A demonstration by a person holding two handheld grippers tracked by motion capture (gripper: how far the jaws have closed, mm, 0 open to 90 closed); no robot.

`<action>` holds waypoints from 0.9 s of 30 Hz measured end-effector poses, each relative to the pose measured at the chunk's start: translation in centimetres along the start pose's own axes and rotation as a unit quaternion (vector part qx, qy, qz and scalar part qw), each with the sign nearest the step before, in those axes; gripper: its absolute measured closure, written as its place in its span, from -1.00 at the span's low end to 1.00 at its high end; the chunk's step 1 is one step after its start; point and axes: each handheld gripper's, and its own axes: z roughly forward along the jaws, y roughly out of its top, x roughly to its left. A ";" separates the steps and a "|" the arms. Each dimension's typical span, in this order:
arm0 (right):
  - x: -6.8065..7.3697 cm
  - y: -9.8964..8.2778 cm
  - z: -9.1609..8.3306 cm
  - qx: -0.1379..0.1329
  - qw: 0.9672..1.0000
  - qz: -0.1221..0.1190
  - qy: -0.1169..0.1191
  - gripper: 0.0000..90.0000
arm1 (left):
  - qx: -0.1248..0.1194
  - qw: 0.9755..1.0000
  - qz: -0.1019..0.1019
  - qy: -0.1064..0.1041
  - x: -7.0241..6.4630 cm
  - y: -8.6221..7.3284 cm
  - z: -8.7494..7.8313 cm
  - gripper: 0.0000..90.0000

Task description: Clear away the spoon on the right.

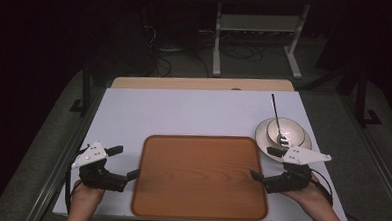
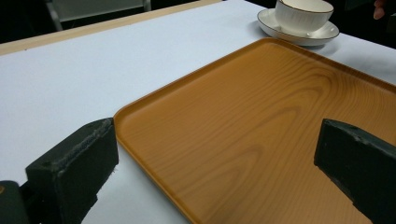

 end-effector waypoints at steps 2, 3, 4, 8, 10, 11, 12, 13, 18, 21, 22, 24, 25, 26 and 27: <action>0.0 0.0 0.0 0.000 1.000 0.000 -0.001 -0.88 | -0.001 1.000 0.001 0.000 0.0 0.0 0.0 -1.00; -0.1 -0.1 0.0 0.000 1.000 0.001 0.001 -0.88 | -0.001 1.000 0.001 0.000 -0.1 0.0 0.0 -1.00; -0.1 -0.1 0.0 0.001 1.000 0.001 -0.002 -0.88 | -0.001 1.000 0.003 0.000 -0.1 0.0 0.0 -1.00; -0.3 0.1 -0.1 -0.002 1.000 0.001 -0.008 -0.88 | 0.000 1.000 0.004 -0.001 -0.1 0.0 0.0 -1.00; -0.5 0.2 -0.2 -0.006 1.000 0.004 -0.010 -0.88 | 0.000 1.000 0.002 -0.001 0.0 -0.1 -0.1 -1.00; -0.5 0.2 -0.2 -0.006 1.000 0.004 -0.010 -0.88 | 0.000 1.000 0.002 -0.001 0.0 -0.1 -0.1 -1.00; -0.6 0.2 -0.2 -0.008 1.000 0.004 -0.011 -0.88 | -0.001 1.000 0.000 -0.001 0.0 -0.1 -0.1 -1.00; -0.8 0.3 -0.2 -0.010 1.000 0.004 -0.013 -0.88 | 0.000 1.000 0.000 0.000 0.0 -0.1 -0.1 -1.00; -1.3 0.5 -0.2 -0.019 1.000 0.011 -0.022 -0.87 | 0.002 1.000 0.004 -0.001 -0.1 -0.2 -0.3 -1.00; -1.4 0.6 -0.2 -0.017 0.999 0.012 -0.024 -0.87 | 0.002 1.000 0.002 -0.001 -0.1 -0.2 -0.3 -1.00; -1.6 0.7 0.0 -0.017 0.999 0.008 -0.027 -0.87 | 0.002 1.000 0.002 0.001 -0.1 -0.2 -0.3 -1.00; -2.0 1.0 0.0 -0.019 0.999 0.008 -0.029 -0.87 | 0.001 1.000 0.000 0.002 -0.1 -0.2 -0.3 -1.00; -2.0 1.0 0.0 -0.019 0.999 0.008 -0.029 -0.87 | 0.001 1.000 0.000 0.002 -0.1 -0.2 -0.3 -1.00; -2.0 1.1 0.1 -0.020 0.999 0.011 -0.029 -0.87 | 0.002 1.000 -0.001 0.003 -0.1 -0.2 -0.4 -1.00; -2.2 1.3 0.1 -0.023 0.999 0.011 -0.032 -0.87 | 0.002 1.000 0.002 0.004 -0.2 -0.2 -0.4 -1.00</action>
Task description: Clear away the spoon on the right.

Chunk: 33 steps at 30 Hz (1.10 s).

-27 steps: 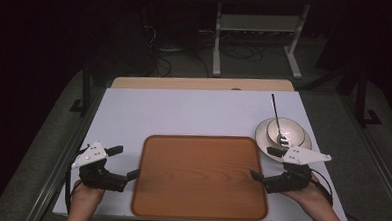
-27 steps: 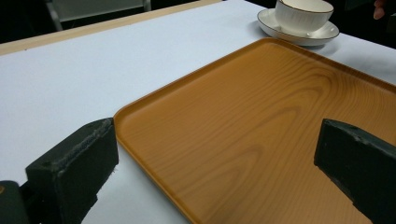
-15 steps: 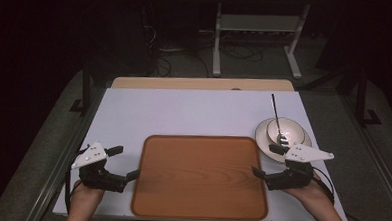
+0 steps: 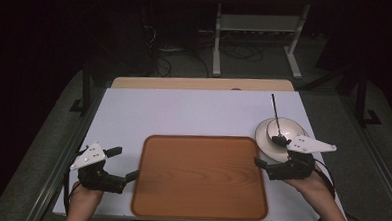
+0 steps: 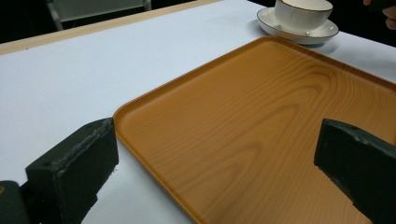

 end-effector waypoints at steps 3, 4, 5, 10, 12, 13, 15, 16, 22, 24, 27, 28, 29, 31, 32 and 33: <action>-0.4 0.2 0.2 -0.001 1.000 0.003 -0.003 -0.87 | 0.001 1.000 0.000 0.001 0.0 -0.1 -0.1 -1.00; -0.6 0.3 0.3 0.000 1.000 0.002 -0.002 -0.87 | 0.002 1.000 0.000 0.003 -0.1 -0.1 -0.1 -1.00; -0.9 0.4 0.4 0.003 1.000 0.002 -0.002 -0.87 | 0.000 1.000 -0.003 0.002 0.0 -0.1 -0.2 -1.00; -1.1 0.7 0.7 0.007 1.000 0.005 -0.006 -0.87 | 0.003 1.000 -0.005 0.005 0.1 -0.1 -0.1 -1.00; -1.4 0.9 0.9 0.010 1.000 0.004 -0.005 -0.87 | 0.003 1.000 -0.003 0.004 0.1 -0.1 -0.1 -1.00; -1.6 1.1 1.1 0.012 1.000 0.003 -0.007 -0.87 | 0.003 1.000 -0.003 0.004 0.1 -0.1 -0.1 -1.00; -2.0 1.2 1.2 0.011 1.000 0.007 -0.010 -0.87 | 0.003 1.000 -0.004 0.005 0.1 -0.2 -0.1 -1.00; -2.0 1.2 1.2 0.011 1.000 0.007 -0.010 -0.87 | 0.003 1.000 -0.004 0.005 0.1 -0.2 -0.1 -1.00; -2.9 1.7 1.6 0.008 1.000 0.015 -0.015 -0.87 | -0.004 1.000 -0.007 0.006 0.2 -0.1 -0.2 -1.00; -3.1 1.9 1.7 0.008 1.000 0.016 -0.017 -0.87 | -0.010 1.000 -0.010 0.005 0.2 -0.1 -0.3 -1.00; -3.6 2.2 2.1 0.010 1.000 0.019 -0.016 -0.87 | -0.015 1.000 -0.009 0.004 0.3 0.0 -0.3 -1.00; -3.7 2.4 2.2 0.009 1.000 0.019 -0.015 -0.87 | -0.015 1.000 -0.009 0.004 0.3 0.0 -0.2 -1.00; -3.8 2.5 2.2 0.007 1.000 0.020 -0.016 -0.87 | -0.016 1.000 -0.010 0.005 0.4 0.0 -0.2 -1.00; -4.3 3.0 2.5 0.007 1.000 0.018 -0.015 -0.87 | -0.019 1.000 -0.007 0.002 0.5 0.1 0.0 -1.00; -4.3 3.0 2.5 0.007 1.000 0.018 -0.015 -0.87 | -0.019 1.000 -0.007 0.002 0.5 0.1 0.0 -1.00; -4.6 3.2 2.6 0.008 1.000 0.015 -0.018 -0.87 | -0.015 1.000 -0.007 0.000 0.5 0.1 0.2 -1.00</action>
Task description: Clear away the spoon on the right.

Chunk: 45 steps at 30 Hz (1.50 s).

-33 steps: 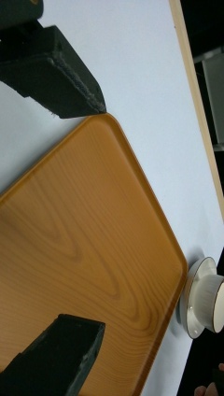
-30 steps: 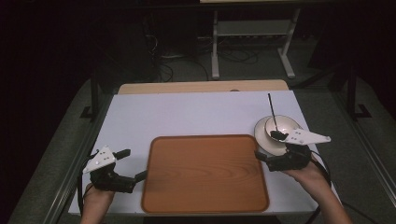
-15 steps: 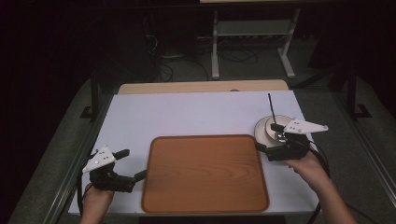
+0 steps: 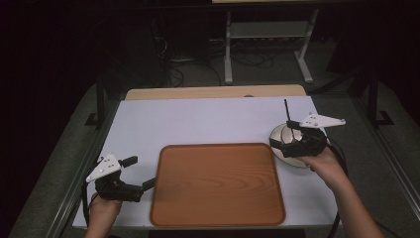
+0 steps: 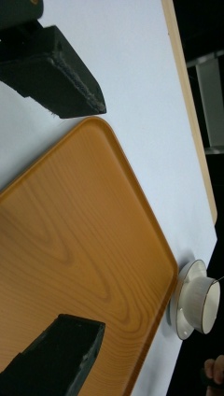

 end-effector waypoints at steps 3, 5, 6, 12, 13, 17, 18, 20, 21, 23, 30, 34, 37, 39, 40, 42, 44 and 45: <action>-0.4 0.1 0.1 -0.002 1.000 0.004 -0.001 -0.87 | 0.003 1.000 -0.002 -0.001 0.0 0.0 0.1 -1.00; -0.8 0.1 0.1 -0.006 1.000 0.009 0.000 -0.87 | 0.004 1.000 -0.003 -0.002 0.0 0.0 0.1 -1.00; -1.0 0.1 0.1 -0.007 1.000 0.012 0.000 -0.87 | 0.004 1.000 -0.004 -0.001 0.0 0.0 0.1 -1.00; -2.1 -0.1 0.5 0.002 1.000 0.021 -0.002 -0.87 | 0.006 1.000 0.000 0.005 -0.1 0.0 0.0 -1.00; -2.1 -0.1 0.5 0.002 1.000 0.021 -0.002 -0.87 | 0.006 1.000 0.000 0.005 -0.1 0.0 0.0 -1.00; -2.5 0.0 0.8 0.006 1.000 0.021 -0.001 -0.86 | 0.006 1.000 -0.005 0.006 0.0 0.0 0.0 -1.00; -2.6 0.1 0.9 0.006 1.000 0.022 -0.002 -0.86 | 0.004 1.000 -0.006 0.007 0.0 0.0 0.0 -1.00; -2.8 0.3 1.0 0.012 1.000 0.021 0.000 -0.80 | 0.004 1.000 -0.006 0.007 0.1 0.0 0.0 -1.00; -2.9 0.3 1.1 0.011 1.000 0.020 0.001 -0.79 | 0.005 1.000 -0.006 0.006 0.0 0.0 0.0 -1.00; -3.1 0.5 1.2 0.006 1.000 0.026 0.004 -0.77 | 0.005 1.000 -0.007 0.006 0.0 -0.1 0.1 -1.00; -3.7 1.2 1.6 0.013 1.000 0.024 0.005 -0.69 | 0.007 1.000 -0.007 0.004 0.0 -0.1 0.1 -1.00; -4.0 1.7 1.8 0.030 0.999 0.020 0.008 -0.68 | 0.008 1.000 -0.007 0.005 0.1 -0.1 0.1 -1.00; -4.3 1.8 2.0 0.035 0.999 0.023 0.004 -0.58 | 0.007 1.000 -0.009 0.006 0.1 -0.1 0.1 -1.00; -4.6 1.9 2.3 0.040 0.999 0.022 -0.007 -0.45 | 0.007 1.000 -0.010 0.006 0.1 -0.1 0.0 -1.00; -5.0 2.0 2.5 0.043 0.999 0.022 -0.023 -0.32 | 0.007 1.000 -0.010 0.005 0.1 -0.1 0.1 -1.00; -5.4 1.9 2.7 0.043 0.998 0.028 -0.026 -0.19 | 0.008 1.000 -0.010 0.004 0.1 -0.2 0.1 -1.00; -5.8 1.8 3.0 0.050 0.998 0.032 -0.024 -0.10 | 0.008 1.000 -0.011 0.005 0.1 -0.2 0.1 -1.00; -5.9 1.7 3.1 0.053 0.998 0.033 -0.025 -0.04 | 0.008 1.000 -0.011 0.005 0.1 -0.2 0.1 -1.00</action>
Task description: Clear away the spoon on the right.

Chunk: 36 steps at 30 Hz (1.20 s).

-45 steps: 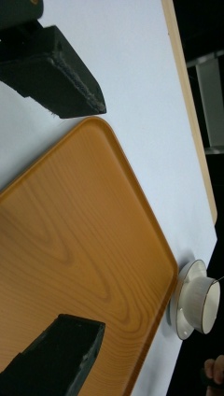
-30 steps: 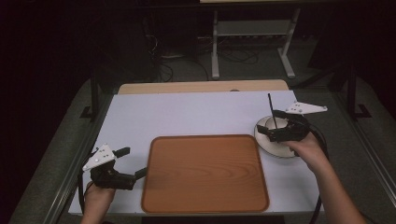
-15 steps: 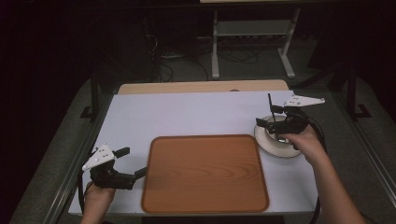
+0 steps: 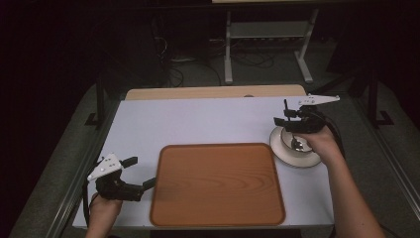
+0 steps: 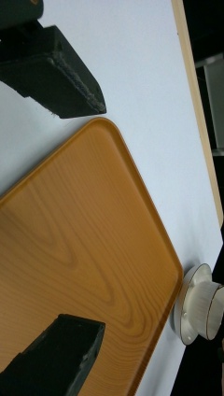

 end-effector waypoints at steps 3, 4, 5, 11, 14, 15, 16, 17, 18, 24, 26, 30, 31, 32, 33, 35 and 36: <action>-0.3 -0.1 0.4 0.012 1.000 -0.003 -0.003 0.09 | -0.001 1.000 -0.001 0.000 0.0 0.0 0.0 -1.00; -0.3 -0.1 0.4 0.012 1.000 -0.003 -0.003 0.09 | -0.001 1.000 -0.001 0.000 0.0 0.0 0.0 -1.00; -0.5 -0.1 0.5 0.020 1.000 -0.005 -0.008 0.20 | -0.001 1.000 -0.001 -0.001 0.0 0.0 0.0 -1.00; -1.1 -0.3 0.6 0.027 0.999 0.001 -0.017 0.53 | -0.002 1.000 -0.001 -0.002 0.0 0.0 -0.1 -1.00; -1.3 -0.4 0.7 0.035 0.999 0.004 -0.019 0.75 | -0.003 1.000 -0.003 -0.003 0.0 0.0 -0.1 -1.00; -1.5 -0.5 0.7 0.042 0.999 0.003 -0.023 0.89 | -0.002 1.000 -0.002 -0.003 0.0 0.0 -0.1 -1.00; -1.5 -0.5 0.7 0.042 0.999 0.003 -0.023 0.89 | -0.002 1.000 -0.002 -0.003 0.0 0.0 -0.1 -1.00; -1.7 -0.6 0.8 0.047 0.998 0.003 -0.031 0.98 | -0.002 1.000 -0.003 -0.005 0.0 0.0 -0.1 -1.00; -1.7 -0.6 0.8 0.047 0.998 0.003 -0.031 0.98 | -0.002 1.000 -0.003 -0.005 0.0 0.0 -0.1 -1.00; -2.3 -0.9 1.0 0.064 0.997 0.010 -0.045 0.99 | -0.004 1.000 -0.004 -0.006 0.0 0.0 -0.1 -1.00; -2.5 -0.9 1.0 0.065 0.997 0.012 -0.045 0.99 | -0.002 1.000 -0.004 -0.006 0.0 0.0 -0.1 -1.00; -2.7 -1.0 1.0 0.070 0.996 0.013 -0.049 0.99 | 0.001 1.000 -0.005 -0.007 0.1 -0.1 0.0 -1.00; -2.7 -1.0 1.1 0.071 0.996 0.014 -0.051 0.99 | 0.002 1.000 -0.006 -0.007 0.1 -0.1 0.0 -1.00; -2.7 -1.0 1.1 0.071 0.996 0.014 -0.051 0.99 | 0.003 1.000 -0.005 -0.006 0.1 -0.1 0.0 -1.00; -2.8 -1.0 1.1 0.071 0.996 0.014 -0.051 0.99 | 0.002 1.000 -0.006 -0.007 0.1 -0.1 0.0 -1.00; -2.9 -1.0 1.0 0.073 0.996 0.012 -0.058 0.99 | 0.001 1.000 -0.005 -0.005 0.1 -0.1 0.0 -1.00; -2.9 -1.0 1.0 0.073 0.996 0.012 -0.058 0.99 | 0.001 1.000 -0.005 -0.005 0.1 -0.1 0.0 -1.00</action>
